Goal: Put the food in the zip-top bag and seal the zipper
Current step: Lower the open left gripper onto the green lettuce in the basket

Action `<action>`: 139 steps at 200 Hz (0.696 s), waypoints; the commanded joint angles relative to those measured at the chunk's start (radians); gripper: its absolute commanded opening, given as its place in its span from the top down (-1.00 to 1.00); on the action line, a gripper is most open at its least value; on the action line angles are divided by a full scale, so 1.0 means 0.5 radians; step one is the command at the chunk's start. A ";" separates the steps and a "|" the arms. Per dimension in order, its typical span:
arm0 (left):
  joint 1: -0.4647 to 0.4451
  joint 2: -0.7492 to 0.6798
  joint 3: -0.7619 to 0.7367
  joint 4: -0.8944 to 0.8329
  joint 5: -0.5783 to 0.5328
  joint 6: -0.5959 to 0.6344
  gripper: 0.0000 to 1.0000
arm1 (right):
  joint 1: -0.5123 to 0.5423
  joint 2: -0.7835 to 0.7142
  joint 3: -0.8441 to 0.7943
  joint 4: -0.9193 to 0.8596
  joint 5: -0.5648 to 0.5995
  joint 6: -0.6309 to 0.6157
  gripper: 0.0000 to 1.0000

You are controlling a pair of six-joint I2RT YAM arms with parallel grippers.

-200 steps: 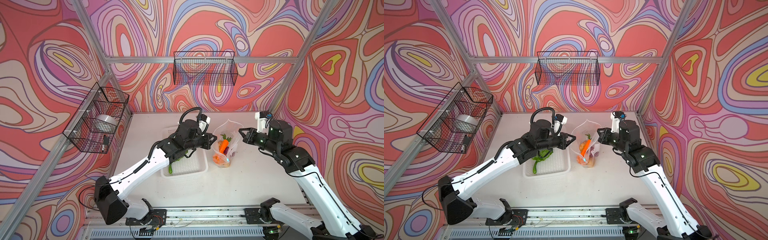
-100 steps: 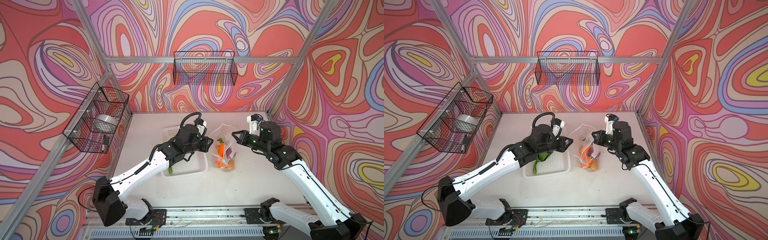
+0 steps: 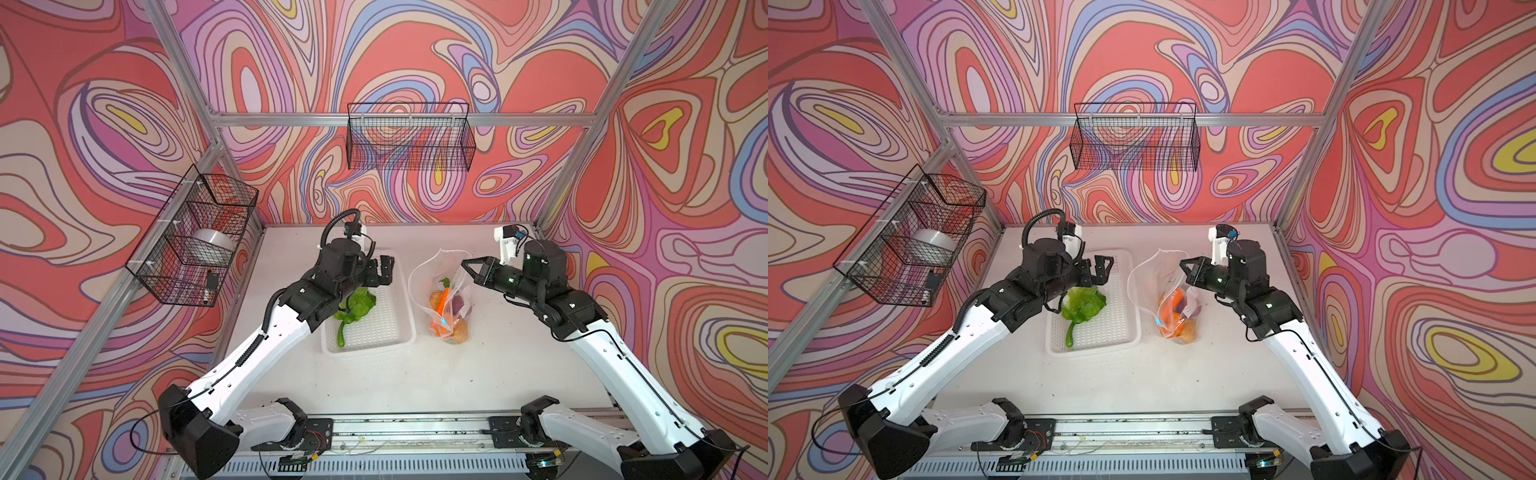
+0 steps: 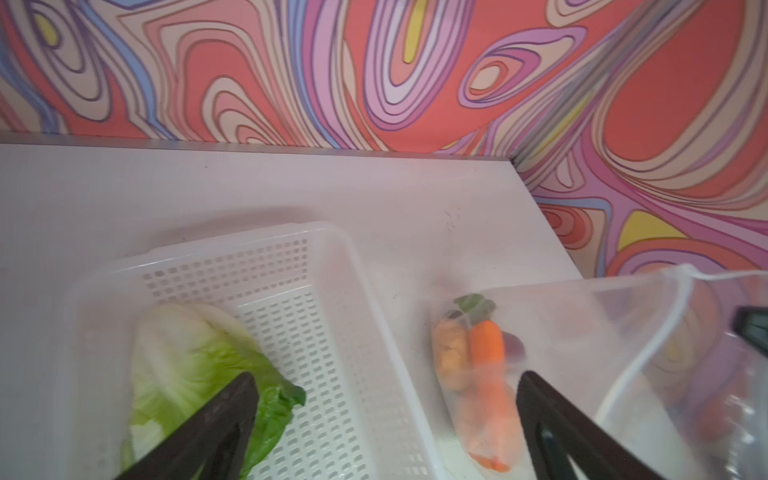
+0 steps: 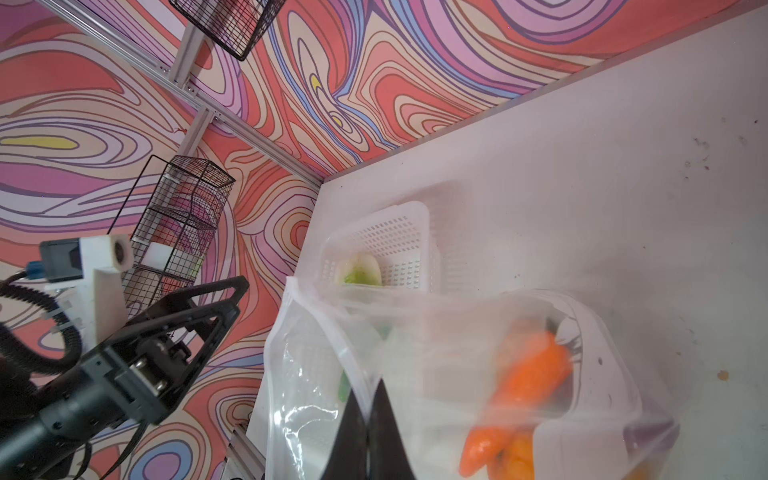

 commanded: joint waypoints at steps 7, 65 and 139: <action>0.204 0.166 -0.034 -0.243 -0.113 -0.003 -1.00 | 0.009 -0.014 0.056 -0.030 0.004 -0.002 1.00; 0.362 0.730 0.300 -0.594 -0.216 -0.327 -1.00 | 0.009 -0.023 0.034 -0.071 0.065 -0.059 1.00; 0.362 1.227 0.610 -0.908 -0.429 -0.637 -1.00 | 0.009 -0.063 -0.039 -0.107 0.122 -0.146 1.00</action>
